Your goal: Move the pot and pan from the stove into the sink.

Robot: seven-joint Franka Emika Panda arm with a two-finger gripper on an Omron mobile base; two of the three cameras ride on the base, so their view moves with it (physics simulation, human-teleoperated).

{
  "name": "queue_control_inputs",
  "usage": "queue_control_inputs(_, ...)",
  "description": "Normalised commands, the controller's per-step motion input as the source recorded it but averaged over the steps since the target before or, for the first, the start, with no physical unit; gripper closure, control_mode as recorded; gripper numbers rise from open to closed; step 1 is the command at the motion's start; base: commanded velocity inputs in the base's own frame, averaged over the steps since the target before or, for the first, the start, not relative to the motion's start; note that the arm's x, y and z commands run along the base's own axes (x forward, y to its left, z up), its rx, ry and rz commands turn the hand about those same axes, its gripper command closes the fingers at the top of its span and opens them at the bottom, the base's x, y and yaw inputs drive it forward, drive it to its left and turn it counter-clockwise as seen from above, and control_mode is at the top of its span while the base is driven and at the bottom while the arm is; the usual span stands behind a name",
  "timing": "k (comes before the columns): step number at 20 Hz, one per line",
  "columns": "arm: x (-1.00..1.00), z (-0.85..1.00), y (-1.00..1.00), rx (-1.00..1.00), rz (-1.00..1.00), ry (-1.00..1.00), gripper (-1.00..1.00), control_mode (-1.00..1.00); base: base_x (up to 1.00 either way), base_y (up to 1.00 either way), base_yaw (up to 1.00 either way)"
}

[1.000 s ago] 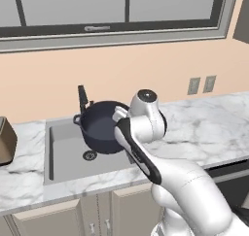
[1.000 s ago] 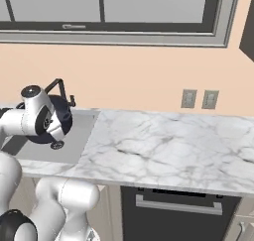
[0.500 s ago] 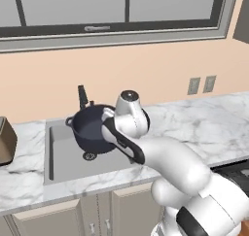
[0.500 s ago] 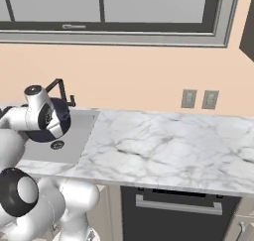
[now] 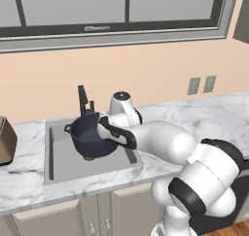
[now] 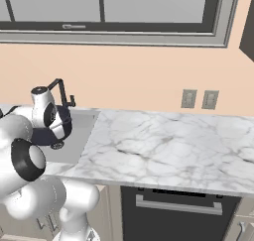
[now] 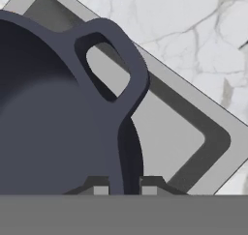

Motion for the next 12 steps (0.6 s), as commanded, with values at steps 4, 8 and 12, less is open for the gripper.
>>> queue_control_inputs(4, 0.0, -0.05, 0.0, -0.01, 0.0, 0.01, 1.0, -1.0, 0.0, 0.0, 0.0)
queue_control_inputs(8, -0.02, -0.26, 0.0, 0.0, 0.0, 0.03, 1.0, -1.0, 0.0, 0.0, 0.0)
queue_control_inputs(12, 0.0, -0.27, 0.0, 0.0, 0.0, 0.0, 1.0, -1.0, 0.0, 0.0, 0.0)
